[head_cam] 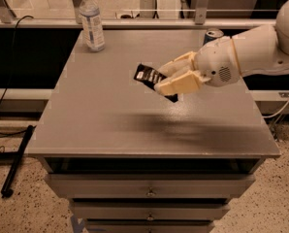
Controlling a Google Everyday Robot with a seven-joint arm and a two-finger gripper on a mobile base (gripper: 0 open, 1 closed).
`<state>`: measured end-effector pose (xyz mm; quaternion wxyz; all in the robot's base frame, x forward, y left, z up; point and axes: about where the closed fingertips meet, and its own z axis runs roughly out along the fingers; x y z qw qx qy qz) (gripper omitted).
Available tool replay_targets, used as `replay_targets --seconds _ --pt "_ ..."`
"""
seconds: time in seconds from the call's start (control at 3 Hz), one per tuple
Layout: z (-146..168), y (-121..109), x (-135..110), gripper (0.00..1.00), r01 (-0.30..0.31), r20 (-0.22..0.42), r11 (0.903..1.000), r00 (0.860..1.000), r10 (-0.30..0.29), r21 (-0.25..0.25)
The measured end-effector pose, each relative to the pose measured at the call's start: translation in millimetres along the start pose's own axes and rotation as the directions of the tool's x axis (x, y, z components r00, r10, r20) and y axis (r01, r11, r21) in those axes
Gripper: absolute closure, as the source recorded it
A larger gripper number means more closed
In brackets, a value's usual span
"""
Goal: Pick rxbar chocolate
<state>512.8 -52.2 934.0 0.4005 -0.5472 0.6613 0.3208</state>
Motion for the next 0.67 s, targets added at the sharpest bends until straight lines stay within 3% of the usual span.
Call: replay_targets --seconds 0.33,0.67 --pt "5.4 2.1 -2.9 1.0 -0.063 0.139 0.9953 0.988 0.072 -0.073" --pt "5.5 2.1 -2.9 1.0 -0.062 0.139 0.9953 0.988 0.072 -0.074"
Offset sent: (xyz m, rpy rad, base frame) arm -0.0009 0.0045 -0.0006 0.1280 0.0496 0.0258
